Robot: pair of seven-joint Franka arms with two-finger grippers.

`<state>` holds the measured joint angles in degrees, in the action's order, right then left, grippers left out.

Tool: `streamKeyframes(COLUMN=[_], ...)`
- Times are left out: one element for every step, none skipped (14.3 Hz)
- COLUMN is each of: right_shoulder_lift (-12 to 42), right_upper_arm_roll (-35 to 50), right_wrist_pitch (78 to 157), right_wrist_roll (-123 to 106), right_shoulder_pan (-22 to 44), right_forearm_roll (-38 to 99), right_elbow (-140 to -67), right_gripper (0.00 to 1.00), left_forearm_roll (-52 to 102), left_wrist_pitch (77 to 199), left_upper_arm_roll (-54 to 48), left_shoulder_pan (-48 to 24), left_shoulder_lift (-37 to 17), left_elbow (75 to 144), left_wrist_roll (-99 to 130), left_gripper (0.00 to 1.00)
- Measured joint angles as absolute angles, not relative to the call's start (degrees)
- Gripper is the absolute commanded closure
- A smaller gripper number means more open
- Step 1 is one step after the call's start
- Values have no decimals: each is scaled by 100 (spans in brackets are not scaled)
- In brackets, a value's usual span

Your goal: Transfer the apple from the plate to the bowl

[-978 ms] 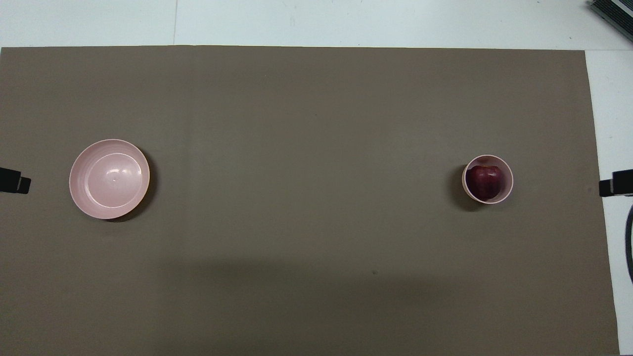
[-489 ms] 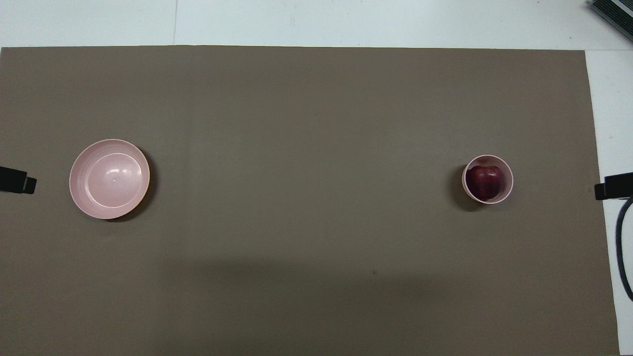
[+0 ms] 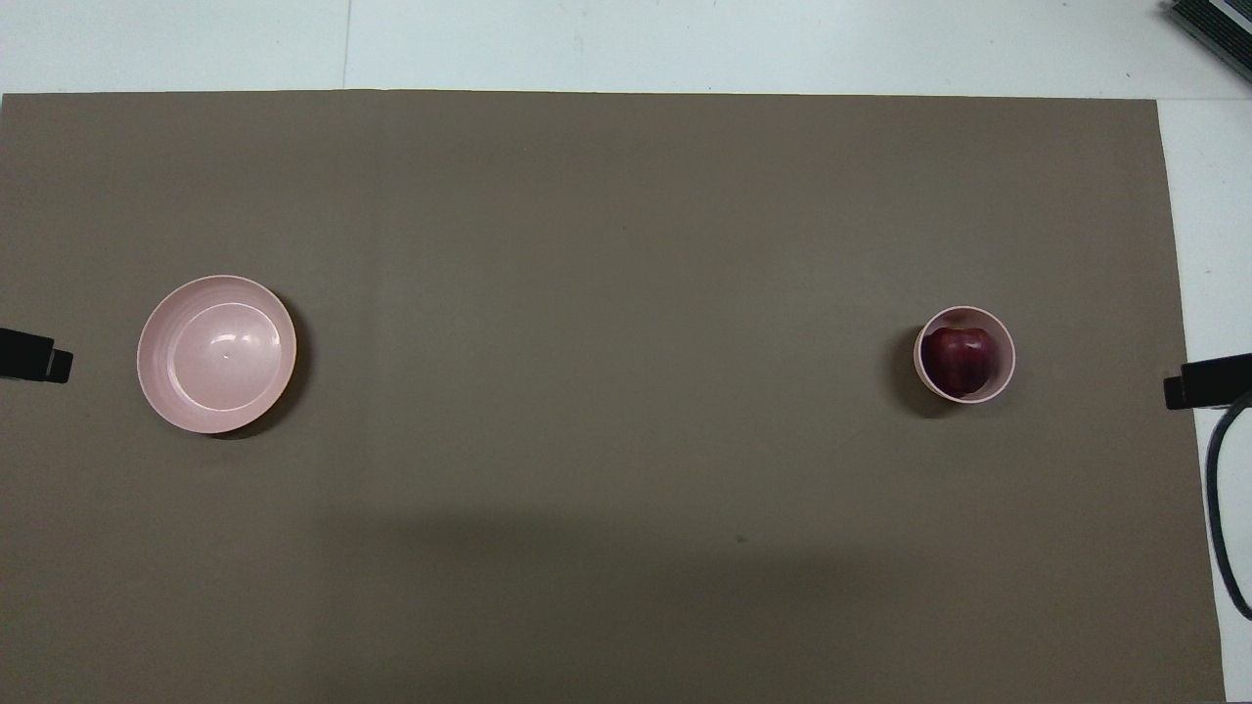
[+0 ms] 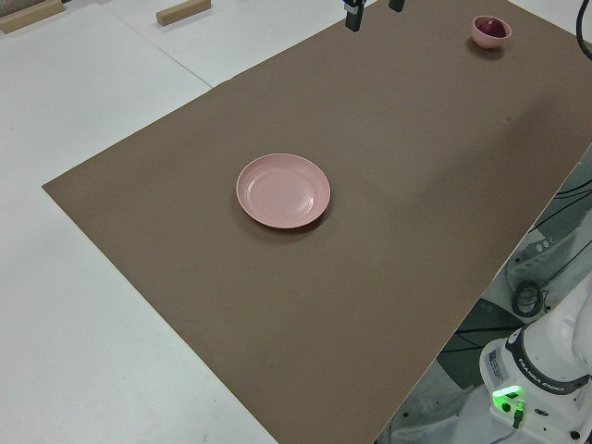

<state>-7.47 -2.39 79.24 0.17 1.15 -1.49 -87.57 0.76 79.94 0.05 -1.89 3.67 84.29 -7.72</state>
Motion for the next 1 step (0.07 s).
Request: streamKeyframes(right_shoulder_lift=[-770], right_upper_arm_roll=[-239], right_wrist_pitch=[7924], right_wrist_roll=[17], right_shoulder_pan=[115], right_forearm_roll=[-149], right_elbow=[-8786], right_gripper=[0], left_forearm_roll=[76], left_wrist_pitch=[7994], left_upper_arm_roll=[5], left_shoulder_pan=[-188], left_shoulder_lift=[367], left_elbow=[8429], left_wrist_roll=[-772], left_gripper=[0])
